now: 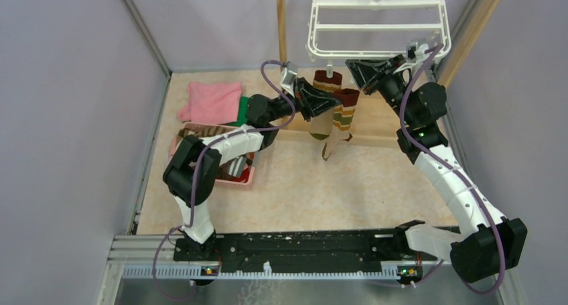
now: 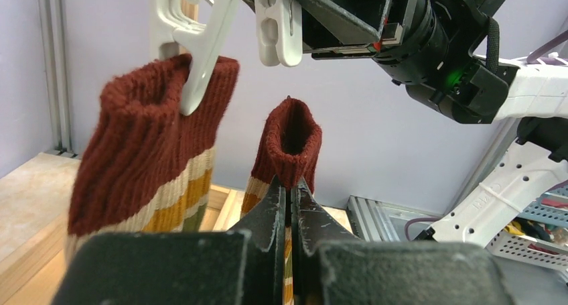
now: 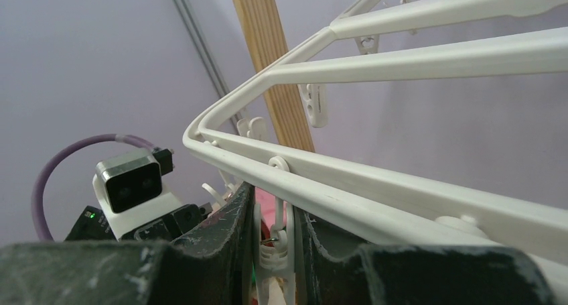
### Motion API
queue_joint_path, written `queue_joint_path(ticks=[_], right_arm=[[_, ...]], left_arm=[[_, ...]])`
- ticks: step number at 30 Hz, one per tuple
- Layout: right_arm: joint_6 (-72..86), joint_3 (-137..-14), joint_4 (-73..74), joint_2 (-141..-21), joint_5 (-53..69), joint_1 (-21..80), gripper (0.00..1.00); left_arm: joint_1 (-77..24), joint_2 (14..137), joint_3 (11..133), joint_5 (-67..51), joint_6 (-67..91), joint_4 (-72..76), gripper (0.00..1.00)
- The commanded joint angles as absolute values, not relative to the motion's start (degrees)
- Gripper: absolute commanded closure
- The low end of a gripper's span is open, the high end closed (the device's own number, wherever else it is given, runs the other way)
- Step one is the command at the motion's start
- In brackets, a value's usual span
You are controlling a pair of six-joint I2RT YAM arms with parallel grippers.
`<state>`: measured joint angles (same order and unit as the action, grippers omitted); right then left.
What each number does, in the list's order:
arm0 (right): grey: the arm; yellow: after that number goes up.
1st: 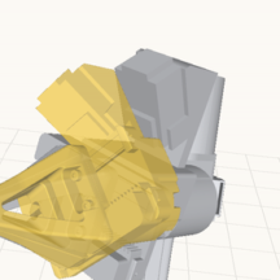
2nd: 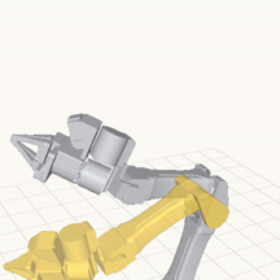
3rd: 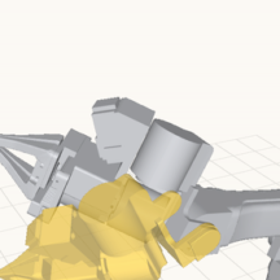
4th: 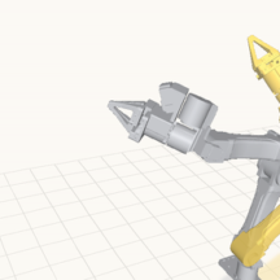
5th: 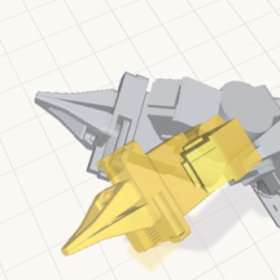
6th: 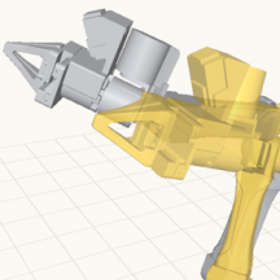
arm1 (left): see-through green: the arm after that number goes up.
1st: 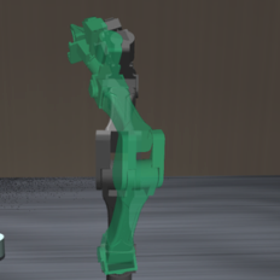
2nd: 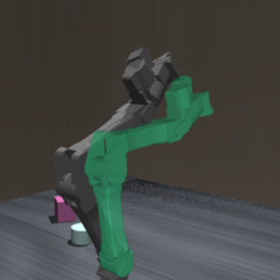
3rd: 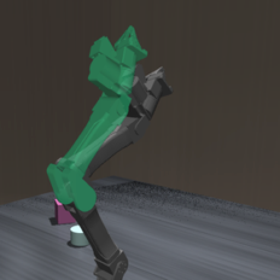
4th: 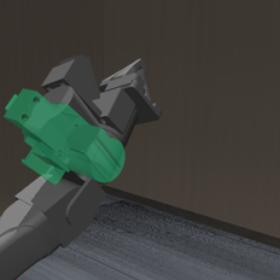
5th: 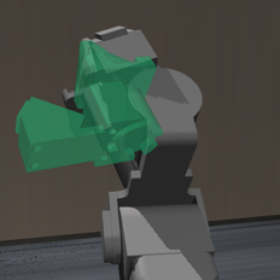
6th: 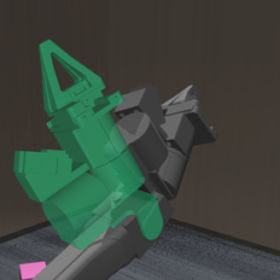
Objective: Clip the socks to the hanger
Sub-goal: Clamp the sock onto the hanger.
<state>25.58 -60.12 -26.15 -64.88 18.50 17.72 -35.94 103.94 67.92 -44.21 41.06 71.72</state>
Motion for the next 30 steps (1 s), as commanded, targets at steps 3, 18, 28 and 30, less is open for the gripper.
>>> queue_joint_path(ticks=[3,18,28,30], right_arm=[[25.7,-61.2,-25.8,-64.4,22.4,17.9,1.0],[24.4,-60.4,-26.4,-64.2,23.2,17.6,1.0],[24.3,-60.1,-26.5,-64.0,23.7,17.4,1.0],[24.3,-60.1,-26.5,-64.0,23.7,17.4,1.0]], left_arm=[[-35.6,105.0,71.9,-46.9,44.7,79.0,1.0],[-35.5,104.2,72.4,-44.5,43.5,77.9,1.0],[-35.5,104.2,72.9,-42.5,43.5,77.9,1.0],[-35.5,104.2,73.1,-42.3,43.5,77.6,1.0]])
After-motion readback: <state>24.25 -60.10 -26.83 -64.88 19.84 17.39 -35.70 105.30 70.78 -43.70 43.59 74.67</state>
